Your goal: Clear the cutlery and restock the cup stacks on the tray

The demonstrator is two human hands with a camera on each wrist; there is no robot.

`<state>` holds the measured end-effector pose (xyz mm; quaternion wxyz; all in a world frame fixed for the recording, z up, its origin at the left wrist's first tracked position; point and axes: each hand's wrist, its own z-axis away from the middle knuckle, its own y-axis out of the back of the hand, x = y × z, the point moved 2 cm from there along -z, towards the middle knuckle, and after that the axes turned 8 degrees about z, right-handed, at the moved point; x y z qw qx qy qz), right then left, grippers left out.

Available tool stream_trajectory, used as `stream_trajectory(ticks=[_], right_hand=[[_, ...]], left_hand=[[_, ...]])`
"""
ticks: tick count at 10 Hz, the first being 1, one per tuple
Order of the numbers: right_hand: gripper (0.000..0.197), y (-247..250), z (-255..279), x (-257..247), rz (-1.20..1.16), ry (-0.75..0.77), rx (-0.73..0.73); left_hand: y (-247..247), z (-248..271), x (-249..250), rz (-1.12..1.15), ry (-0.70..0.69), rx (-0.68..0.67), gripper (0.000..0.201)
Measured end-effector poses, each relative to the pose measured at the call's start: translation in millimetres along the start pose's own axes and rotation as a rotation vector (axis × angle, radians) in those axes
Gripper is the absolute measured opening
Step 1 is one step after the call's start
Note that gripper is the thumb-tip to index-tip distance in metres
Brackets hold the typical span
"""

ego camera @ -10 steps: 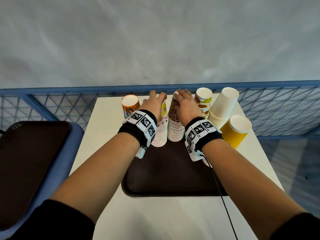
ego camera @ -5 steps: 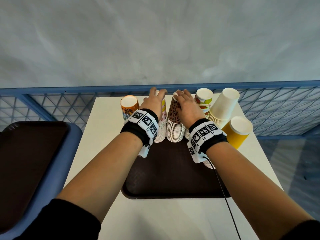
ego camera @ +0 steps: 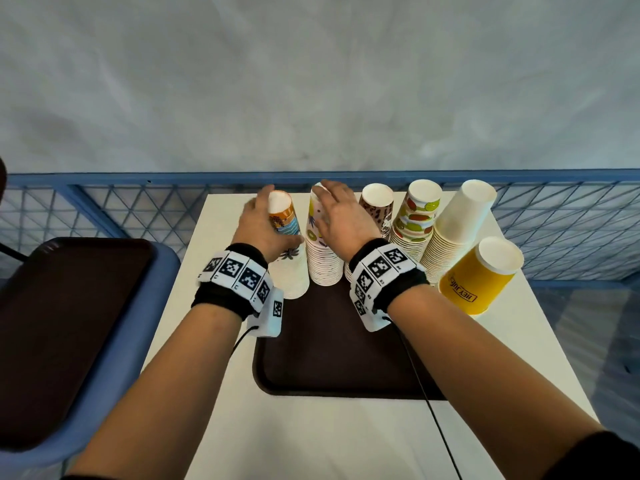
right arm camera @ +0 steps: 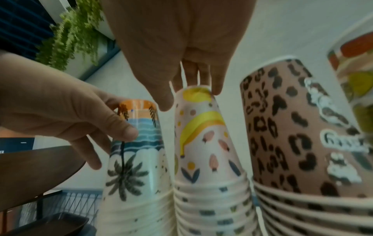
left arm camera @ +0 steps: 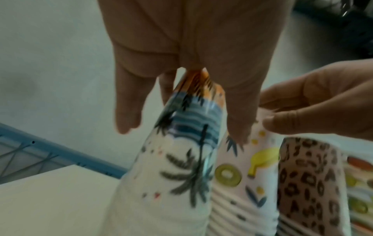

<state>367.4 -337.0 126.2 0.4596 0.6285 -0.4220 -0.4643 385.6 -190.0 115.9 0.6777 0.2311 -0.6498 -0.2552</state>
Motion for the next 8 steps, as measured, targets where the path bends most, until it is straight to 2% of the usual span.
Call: stream_trajectory(ticks=[1, 2, 3, 6, 7, 8], right_hand=[[0.051, -13, -5, 0, 0.009, -0.049, -0.080], [0.050, -16, -5, 3, -0.016, -0.055, -0.057], [0.051, -15, -3, 8, -0.037, -0.068, -0.011], [0.054, -13, -1, 4, -0.054, -0.065, -0.034], [0.053, 2, 14, -4, -0.101, -0.031, 0.027], [0.051, 17, 35, -5, -0.186, -0.043, 0.174]], left_hand=[[-5, -10, -9, 0.104, -0.051, 0.017, 0.081], [-5, -18, -10, 0.143, -0.067, 0.048, 0.078], [-5, -31, -11, 0.150, -0.099, 0.049, 0.077], [-7, -36, -11, 0.109, -0.124, 0.008, 0.084], [-4, -28, -13, 0.077, -0.155, -0.044, 0.092], [-1, -15, -8, 0.007, -0.201, 0.102, 0.087]])
